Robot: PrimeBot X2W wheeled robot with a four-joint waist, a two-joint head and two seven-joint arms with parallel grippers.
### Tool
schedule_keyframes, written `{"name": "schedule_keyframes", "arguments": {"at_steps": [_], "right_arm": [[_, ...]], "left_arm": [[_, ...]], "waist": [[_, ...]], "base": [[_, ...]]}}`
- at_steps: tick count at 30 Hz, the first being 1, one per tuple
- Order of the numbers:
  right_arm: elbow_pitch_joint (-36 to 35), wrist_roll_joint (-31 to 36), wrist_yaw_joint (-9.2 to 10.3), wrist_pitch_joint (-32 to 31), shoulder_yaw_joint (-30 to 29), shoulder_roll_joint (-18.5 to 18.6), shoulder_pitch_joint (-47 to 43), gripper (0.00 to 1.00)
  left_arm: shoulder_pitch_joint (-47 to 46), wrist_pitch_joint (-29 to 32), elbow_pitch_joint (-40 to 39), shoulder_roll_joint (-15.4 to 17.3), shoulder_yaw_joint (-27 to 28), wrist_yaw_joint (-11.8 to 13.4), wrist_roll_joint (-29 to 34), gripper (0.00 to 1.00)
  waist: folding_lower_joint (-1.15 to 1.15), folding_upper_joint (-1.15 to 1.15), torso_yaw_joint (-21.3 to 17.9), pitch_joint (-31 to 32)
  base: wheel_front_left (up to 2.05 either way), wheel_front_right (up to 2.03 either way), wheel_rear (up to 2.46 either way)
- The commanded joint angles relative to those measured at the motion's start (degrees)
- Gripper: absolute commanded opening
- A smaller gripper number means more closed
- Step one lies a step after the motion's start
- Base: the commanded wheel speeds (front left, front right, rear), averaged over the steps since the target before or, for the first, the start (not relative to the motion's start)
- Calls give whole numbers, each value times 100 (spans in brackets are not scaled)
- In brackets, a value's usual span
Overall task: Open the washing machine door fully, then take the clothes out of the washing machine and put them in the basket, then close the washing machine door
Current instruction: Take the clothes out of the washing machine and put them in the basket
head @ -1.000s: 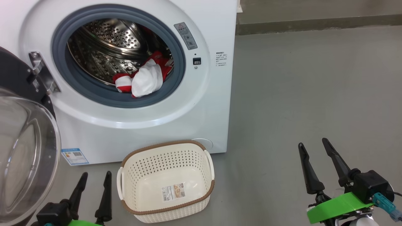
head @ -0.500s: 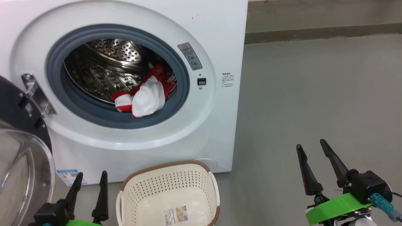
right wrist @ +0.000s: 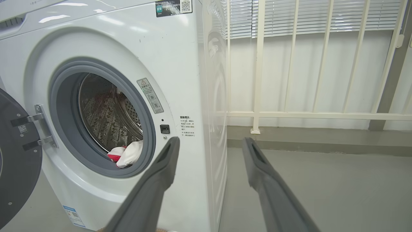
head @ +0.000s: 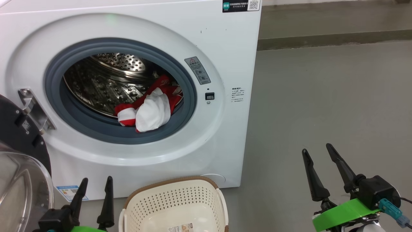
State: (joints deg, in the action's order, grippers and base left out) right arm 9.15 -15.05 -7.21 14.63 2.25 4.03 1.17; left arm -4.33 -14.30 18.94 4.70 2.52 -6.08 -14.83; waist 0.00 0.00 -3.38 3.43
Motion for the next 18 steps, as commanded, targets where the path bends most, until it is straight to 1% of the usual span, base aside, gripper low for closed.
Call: {"name": "schedule_keyframes", "arguments": {"at_steps": [1,18], "right_arm": [[-151,-100,-28,37,115,89,115,100],[-157,-144,-28,37,138,115,110,100]], "left_arm": [[-85,-70,-113,80,214,-14,53,100],[-116,-70,-114,48,282,-48,121,100]], "waist": [[0,0,2,3],[0,0,22,9]], "base": [[0,0,0],[0,0,0]]}}
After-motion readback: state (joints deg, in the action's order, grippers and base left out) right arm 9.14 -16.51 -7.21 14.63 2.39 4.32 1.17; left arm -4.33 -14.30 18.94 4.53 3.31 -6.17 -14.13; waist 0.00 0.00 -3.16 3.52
